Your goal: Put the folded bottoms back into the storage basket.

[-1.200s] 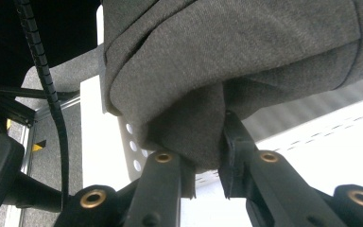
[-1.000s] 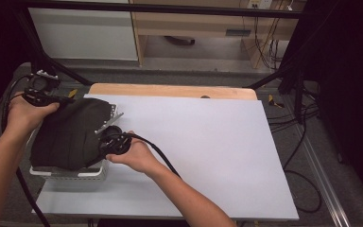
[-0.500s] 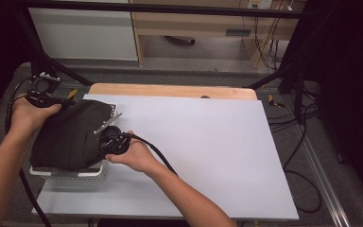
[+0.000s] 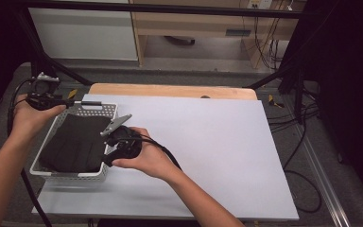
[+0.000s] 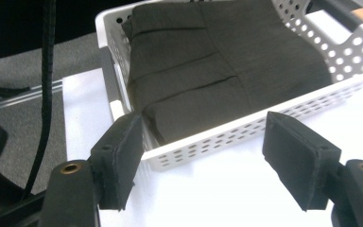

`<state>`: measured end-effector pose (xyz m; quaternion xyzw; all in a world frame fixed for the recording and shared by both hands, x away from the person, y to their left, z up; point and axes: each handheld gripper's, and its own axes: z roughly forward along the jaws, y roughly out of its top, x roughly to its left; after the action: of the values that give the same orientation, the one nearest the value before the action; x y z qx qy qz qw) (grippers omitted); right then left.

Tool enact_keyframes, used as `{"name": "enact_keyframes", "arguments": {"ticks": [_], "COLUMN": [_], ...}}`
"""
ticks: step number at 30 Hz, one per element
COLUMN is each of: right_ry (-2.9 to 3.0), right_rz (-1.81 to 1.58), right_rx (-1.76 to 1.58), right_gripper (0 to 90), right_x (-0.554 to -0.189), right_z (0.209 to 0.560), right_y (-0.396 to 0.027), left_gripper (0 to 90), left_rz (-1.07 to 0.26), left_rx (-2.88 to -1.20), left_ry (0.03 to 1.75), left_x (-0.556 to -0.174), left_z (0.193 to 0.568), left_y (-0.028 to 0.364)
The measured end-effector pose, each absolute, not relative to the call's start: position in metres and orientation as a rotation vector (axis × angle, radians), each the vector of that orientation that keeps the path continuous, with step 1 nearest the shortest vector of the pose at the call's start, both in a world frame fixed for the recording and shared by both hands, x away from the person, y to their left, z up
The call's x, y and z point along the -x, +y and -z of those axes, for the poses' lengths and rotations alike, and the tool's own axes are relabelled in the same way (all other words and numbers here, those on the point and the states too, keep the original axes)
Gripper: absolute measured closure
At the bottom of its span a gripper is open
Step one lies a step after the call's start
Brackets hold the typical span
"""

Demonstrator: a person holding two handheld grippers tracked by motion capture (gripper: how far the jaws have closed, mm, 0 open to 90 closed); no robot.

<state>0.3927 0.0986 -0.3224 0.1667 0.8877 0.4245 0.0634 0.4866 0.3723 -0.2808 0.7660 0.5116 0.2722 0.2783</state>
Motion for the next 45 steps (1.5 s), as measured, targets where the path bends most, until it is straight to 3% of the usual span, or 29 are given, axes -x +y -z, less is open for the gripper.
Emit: {"name": "enact_keyframes", "arguments": {"ticks": [6,9,13,15,19,33,45], "right_ry": [2.653,2.639,2.635,2.615,2.601,2.395,2.403], "right_rz": [-1.257,-1.233,-1.211,-1.223,-1.256,-1.252,-1.269], "right_rx": [-0.541,-0.567,-0.649,-0.678,-0.759,-1.037,-1.025], "right_gripper": [28.2,21.0,12.9,12.5,10.3,7.6,6.1], "right_x": [-0.396,-0.401,-0.411,-0.418,-0.433,-0.462,-0.467], "right_z": [0.316,0.315,0.315,0.315,0.313,0.302,0.294], "right_y": [0.081,0.074,0.066,0.060,0.046,-0.006,-0.046], "left_gripper": [41.8,36.7,27.4,16.1,11.7,7.6,7.2], "left_rz": [-0.746,-0.742,-0.748,-0.728,-0.702,-0.665,-0.624], "left_rx": [-2.027,-2.012,-2.002,-2.008,-2.022,-1.992,-1.977], "left_ry": [1.335,1.311,1.285,1.268,1.203,1.079,1.033], "left_x": [-0.471,-0.463,-0.454,-0.449,-0.438,-0.404,-0.391], "left_z": [0.277,0.276,0.276,0.277,0.280,0.290,0.303], "left_y": [0.365,0.359,0.346,0.336,0.317,0.271,0.256]}}
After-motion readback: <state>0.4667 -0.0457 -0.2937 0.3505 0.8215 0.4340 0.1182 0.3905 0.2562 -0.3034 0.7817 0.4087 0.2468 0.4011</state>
